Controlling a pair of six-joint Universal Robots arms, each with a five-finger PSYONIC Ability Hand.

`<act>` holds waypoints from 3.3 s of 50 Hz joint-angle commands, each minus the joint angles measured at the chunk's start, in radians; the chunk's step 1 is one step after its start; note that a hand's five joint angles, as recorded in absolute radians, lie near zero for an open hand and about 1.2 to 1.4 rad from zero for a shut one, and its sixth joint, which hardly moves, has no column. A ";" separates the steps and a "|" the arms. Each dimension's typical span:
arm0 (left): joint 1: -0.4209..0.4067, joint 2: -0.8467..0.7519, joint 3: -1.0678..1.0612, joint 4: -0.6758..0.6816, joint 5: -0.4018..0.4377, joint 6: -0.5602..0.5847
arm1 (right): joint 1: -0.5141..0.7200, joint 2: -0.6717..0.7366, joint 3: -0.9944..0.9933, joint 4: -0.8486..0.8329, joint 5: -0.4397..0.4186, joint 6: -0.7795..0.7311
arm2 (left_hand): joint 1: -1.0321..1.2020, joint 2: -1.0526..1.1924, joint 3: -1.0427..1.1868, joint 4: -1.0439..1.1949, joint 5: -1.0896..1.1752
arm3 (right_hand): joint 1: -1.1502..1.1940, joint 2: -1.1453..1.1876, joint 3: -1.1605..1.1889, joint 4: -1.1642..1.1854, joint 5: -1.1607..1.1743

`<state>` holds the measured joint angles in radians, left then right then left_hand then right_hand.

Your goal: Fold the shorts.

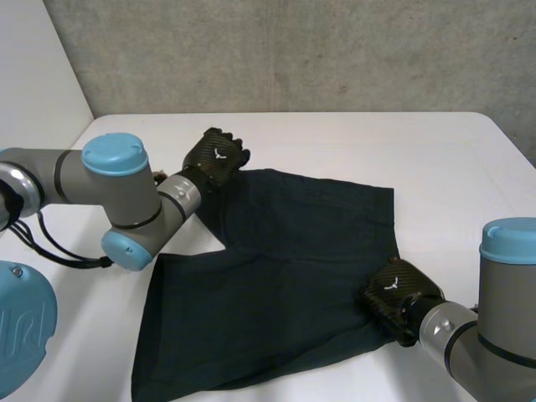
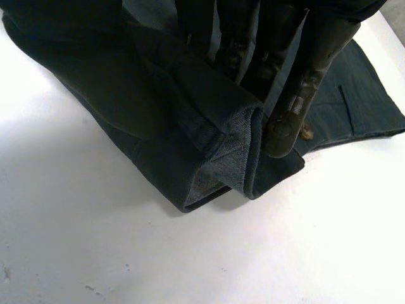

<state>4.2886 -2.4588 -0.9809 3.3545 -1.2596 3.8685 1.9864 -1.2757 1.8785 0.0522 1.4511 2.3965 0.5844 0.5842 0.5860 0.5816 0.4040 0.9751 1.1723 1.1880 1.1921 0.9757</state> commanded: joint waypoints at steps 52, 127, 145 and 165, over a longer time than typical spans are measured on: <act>0.010 0.308 -0.449 -0.167 -0.371 -0.004 | 0.005 0.027 -0.019 0.000 0.006 0.001 | 0.812 0.812 0.810 0.815 0.818 | 0.421 0.224 0.208 0.204 0.246; -0.141 0.814 -1.072 -0.306 -0.451 -0.408 | 0.000 -0.212 0.004 0.031 0.002 0.340 | 0.812 0.812 0.810 0.815 0.818 | 0.421 0.224 0.208 0.204 0.246; -0.139 1.259 -0.897 -0.633 -0.451 -0.356 | -0.018 -0.522 -0.039 0.294 -0.032 0.188 | 0.812 0.812 0.810 0.815 0.818 | 0.421 0.224 0.208 0.204 0.246; -0.132 1.373 -0.822 -0.732 -0.389 -0.359 | -0.197 -0.644 -0.055 0.477 -0.160 0.081 | 0.812 0.812 0.810 0.815 0.818 | 0.421 0.224 0.208 0.204 0.246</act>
<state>4.1503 -0.9999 -1.7870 2.5654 -1.6814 3.5091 1.8616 -1.9560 1.7551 0.5758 1.2978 2.5433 1.1060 1.1957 1.1894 1.2003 0.9759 0.9751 1.1723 1.1880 1.1963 0.9832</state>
